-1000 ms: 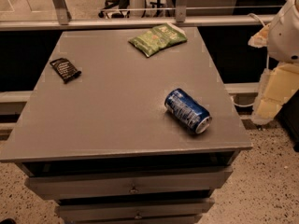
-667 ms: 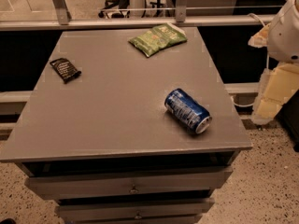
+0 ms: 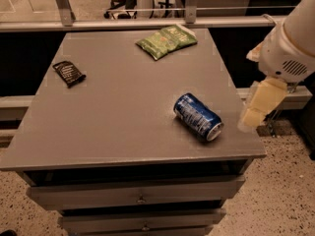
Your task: Move pepsi can near rxbar chocolate
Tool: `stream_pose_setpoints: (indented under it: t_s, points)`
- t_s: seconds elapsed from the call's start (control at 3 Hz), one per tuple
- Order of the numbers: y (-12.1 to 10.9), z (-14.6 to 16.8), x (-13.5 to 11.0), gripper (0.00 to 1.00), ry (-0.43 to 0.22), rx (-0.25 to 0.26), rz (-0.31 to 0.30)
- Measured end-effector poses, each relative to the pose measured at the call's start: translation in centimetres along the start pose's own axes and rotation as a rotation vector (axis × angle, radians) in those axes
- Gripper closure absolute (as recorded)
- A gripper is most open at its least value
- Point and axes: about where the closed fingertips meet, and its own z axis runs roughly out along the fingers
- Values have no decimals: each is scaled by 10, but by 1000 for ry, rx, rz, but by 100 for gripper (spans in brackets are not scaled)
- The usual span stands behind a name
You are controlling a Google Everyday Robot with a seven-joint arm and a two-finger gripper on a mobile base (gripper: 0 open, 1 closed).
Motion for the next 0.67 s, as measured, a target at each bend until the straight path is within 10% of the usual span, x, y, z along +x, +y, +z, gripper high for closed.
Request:
stream_pose_setpoints:
  t_s: [0.67]
  points:
    - [1,71,-21,0,-76,-87,154]
